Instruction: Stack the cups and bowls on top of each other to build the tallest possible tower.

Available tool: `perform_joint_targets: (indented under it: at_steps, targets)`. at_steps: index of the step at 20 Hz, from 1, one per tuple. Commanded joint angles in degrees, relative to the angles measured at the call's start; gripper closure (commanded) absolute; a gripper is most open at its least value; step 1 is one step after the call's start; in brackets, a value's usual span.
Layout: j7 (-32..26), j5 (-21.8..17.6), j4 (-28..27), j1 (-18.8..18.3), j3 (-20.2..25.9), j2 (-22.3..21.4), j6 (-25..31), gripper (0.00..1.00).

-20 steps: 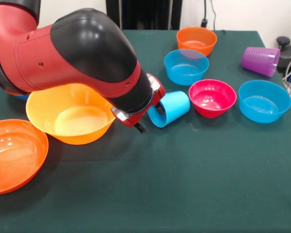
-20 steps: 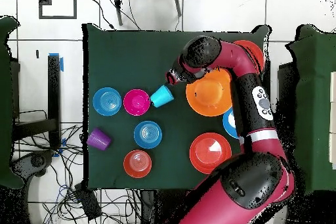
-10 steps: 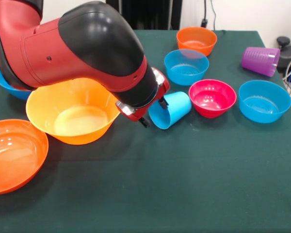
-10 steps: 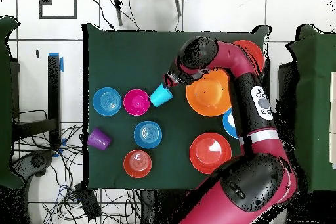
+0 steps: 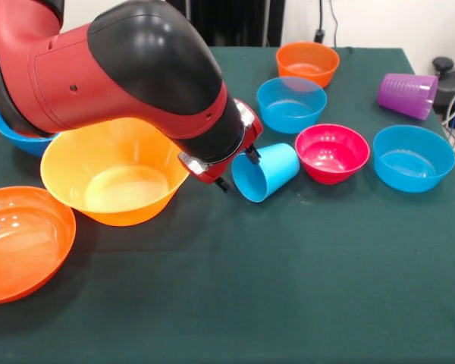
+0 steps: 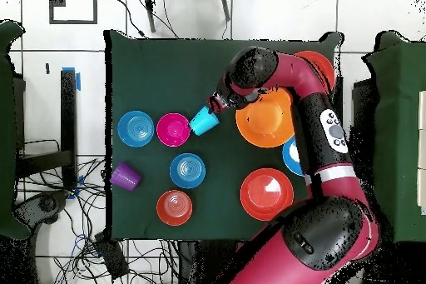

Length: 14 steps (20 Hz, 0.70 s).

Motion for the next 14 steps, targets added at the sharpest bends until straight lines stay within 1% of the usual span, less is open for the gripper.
perform_joint_targets:
  at_steps: [1,4,9,10,14]
  targets:
    - [-12.6,-1.8,8.1,-2.6,-4.4,-0.9,0.0,0.0]
    - [-12.0,-1.9,9.4,-3.1,-4.3,-1.9,0.1,0.0]
    - [-10.6,-2.2,10.0,-3.2,-4.0,0.2,-1.9,0.0]
    - [-9.6,-2.2,9.8,-2.4,-3.9,1.0,-2.5,0.0]
    - [-8.3,-1.8,10.3,-2.2,-3.4,1.5,-3.7,0.0]
